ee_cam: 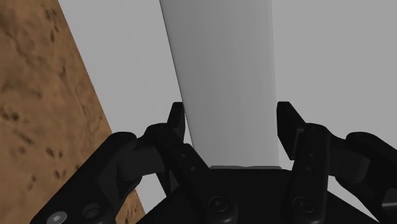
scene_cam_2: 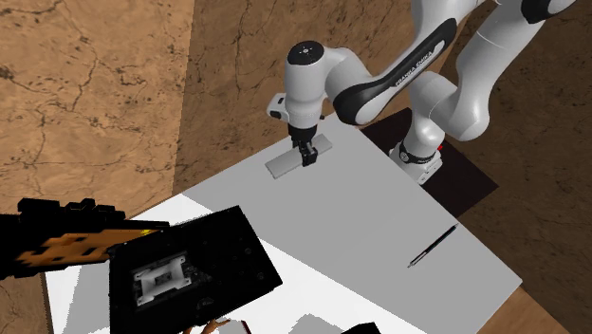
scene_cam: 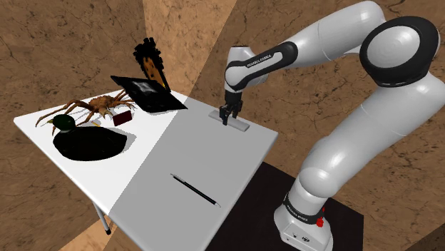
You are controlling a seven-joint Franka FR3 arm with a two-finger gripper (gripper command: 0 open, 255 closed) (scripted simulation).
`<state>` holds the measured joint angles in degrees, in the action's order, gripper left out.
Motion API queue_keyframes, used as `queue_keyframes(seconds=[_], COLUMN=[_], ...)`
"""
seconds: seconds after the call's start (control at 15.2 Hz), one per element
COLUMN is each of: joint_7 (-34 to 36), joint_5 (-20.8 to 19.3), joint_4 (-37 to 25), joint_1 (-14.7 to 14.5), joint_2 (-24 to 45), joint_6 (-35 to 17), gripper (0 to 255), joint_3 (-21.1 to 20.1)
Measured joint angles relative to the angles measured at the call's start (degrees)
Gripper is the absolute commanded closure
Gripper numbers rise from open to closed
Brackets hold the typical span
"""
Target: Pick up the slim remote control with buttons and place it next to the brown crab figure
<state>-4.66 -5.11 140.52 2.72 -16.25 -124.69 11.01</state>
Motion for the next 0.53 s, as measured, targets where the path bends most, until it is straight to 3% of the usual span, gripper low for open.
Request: queue_keyframes(seconds=[0.53], joint_7=[0.04], joint_5=[-0.04], joint_4=[-3.82], joint_1=[0.0], joint_2=[-2.4], joint_6=[6.23], gripper=[255], joint_3=[-0.36])
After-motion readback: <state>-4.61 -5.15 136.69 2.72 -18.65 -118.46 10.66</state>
